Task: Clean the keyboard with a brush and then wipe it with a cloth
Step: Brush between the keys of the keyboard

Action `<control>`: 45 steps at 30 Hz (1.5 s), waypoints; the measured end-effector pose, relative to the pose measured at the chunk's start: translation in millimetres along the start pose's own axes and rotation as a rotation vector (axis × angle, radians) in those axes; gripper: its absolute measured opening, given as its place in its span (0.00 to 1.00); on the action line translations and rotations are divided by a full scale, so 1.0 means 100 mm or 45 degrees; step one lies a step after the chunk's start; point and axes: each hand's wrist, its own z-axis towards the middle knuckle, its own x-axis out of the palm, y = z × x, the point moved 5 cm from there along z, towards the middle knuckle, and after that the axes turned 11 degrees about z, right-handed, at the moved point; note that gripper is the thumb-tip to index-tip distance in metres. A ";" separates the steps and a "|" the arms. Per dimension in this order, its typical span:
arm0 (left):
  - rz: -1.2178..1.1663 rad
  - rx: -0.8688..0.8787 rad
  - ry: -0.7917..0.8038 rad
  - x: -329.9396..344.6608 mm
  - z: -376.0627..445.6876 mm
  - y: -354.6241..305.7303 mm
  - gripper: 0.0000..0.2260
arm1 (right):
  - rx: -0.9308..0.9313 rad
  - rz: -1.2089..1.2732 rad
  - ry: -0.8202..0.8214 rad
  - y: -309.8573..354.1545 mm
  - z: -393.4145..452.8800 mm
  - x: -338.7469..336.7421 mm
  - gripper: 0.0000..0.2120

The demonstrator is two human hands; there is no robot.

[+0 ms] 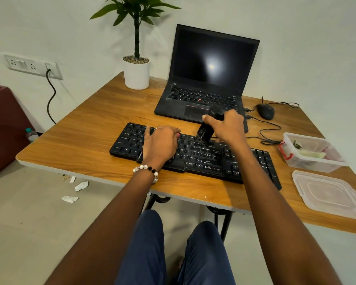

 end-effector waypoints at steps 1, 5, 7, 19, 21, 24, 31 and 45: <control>-0.004 0.002 0.000 0.01 0.00 0.00 0.14 | 0.032 0.002 0.029 0.01 0.02 -0.03 0.19; 0.006 -0.002 0.005 0.02 0.00 0.01 0.14 | 0.040 0.073 -0.166 -0.01 0.07 -0.11 0.24; 0.003 -0.003 0.007 0.02 0.00 0.02 0.14 | 0.054 0.072 -0.205 -0.07 0.03 -0.05 0.25; 0.042 0.005 -0.004 0.03 0.01 0.02 0.14 | 0.093 -0.001 -0.219 -0.15 0.04 -0.17 0.24; 0.050 0.009 0.000 0.03 0.01 0.02 0.14 | 0.057 -0.082 -0.234 -0.16 -0.03 -0.14 0.24; 0.041 0.005 0.007 0.04 0.00 0.02 0.14 | 0.105 -0.106 -0.124 -0.13 -0.05 -0.17 0.21; 0.027 -0.008 -0.017 0.01 0.00 0.00 0.14 | 0.139 0.310 -0.022 0.06 -0.16 -0.19 0.17; 0.018 -0.010 -0.011 -0.02 -0.02 0.00 0.14 | -0.048 -0.247 -0.076 0.22 -0.25 -0.13 0.19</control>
